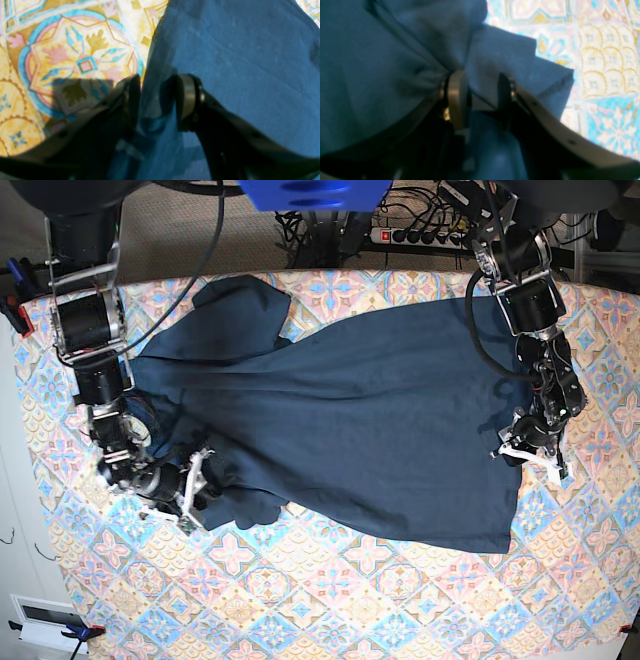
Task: Layout the t-shirt on the table in an organized manner, then fold the t-shirt properly
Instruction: 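Pull the shirt's hem corner outward with the right gripper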
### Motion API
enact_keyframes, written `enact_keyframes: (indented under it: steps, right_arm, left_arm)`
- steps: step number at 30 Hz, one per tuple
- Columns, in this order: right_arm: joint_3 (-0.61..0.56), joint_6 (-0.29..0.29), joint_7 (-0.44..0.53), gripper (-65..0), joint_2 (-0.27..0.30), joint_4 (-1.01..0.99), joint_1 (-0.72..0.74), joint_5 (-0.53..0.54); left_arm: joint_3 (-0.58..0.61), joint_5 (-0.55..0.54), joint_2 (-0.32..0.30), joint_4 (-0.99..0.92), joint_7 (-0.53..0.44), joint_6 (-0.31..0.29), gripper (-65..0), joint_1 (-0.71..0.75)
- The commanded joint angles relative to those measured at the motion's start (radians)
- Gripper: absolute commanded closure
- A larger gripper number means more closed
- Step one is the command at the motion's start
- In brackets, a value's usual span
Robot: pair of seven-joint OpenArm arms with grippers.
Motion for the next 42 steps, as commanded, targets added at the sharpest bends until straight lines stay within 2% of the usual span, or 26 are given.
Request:
enact_keyframes:
  steps: [1,4,8,12,18,24,28,35,39,42]
  right_arm:
    - [-0.032,0.019,0.037,-20.8,-0.045,0.016,0.034,0.020]
    - [-0.058,0.019,0.042,-20.8,-0.060,0.016,0.034,-0.017]
    - [-0.055,0.019,0.047,-20.8,-0.113,0.016,0.034,-0.156]
    - [-0.055,0.019,0.093,-20.8,-0.117,0.016,0.034,-0.239]
    - [-0.046,0.019,0.111,-20.8,-0.113,0.023,0.036,-0.245]
    - [0.091,0.019,0.111,-20.8,-0.109,0.025,0.054,-0.248]
    - [0.094,0.019,0.111,-20.8,-0.085,0.022,0.059,-0.248]
    - [0.093,0.019,0.111,-20.8,-0.083,0.014,0.059,-0.248]
    - [0.093,0.019,0.116,-20.8,-0.083,-0.044,0.059,-0.248]
    - [0.093,0.019,0.160,-20.8,-0.083,-0.110,0.059,-0.248]
  left_arm:
    - [-0.001,-0.008,-0.013,0.017,-0.015,-0.003,-22.0,-0.012]
    - [-0.001,-0.010,-0.015,0.019,-0.015,-0.005,-22.0,-0.003]
    - [-0.001,-0.010,-0.015,0.019,-0.015,-0.008,-22.0,0.001]
    - [-0.001,-0.010,-0.015,0.019,-0.015,-0.009,-22.0,0.012]
    - [-0.001,-0.010,-0.015,0.019,-0.015,-0.009,-21.9,0.014]
    - [-0.001,-0.010,-0.015,0.019,-0.015,-0.009,-21.9,0.012]
    - [-0.001,-0.010,-0.015,0.019,-0.015,-0.009,-21.9,0.014]
    - [-0.001,-0.013,-0.013,0.019,-0.015,-0.009,-21.9,0.012]
    - [-0.001,-0.087,-0.016,0.019,-0.015,-0.009,-21.9,0.015]
    - [-0.001,-0.139,-0.044,0.017,0.005,-0.009,-21.9,0.015]
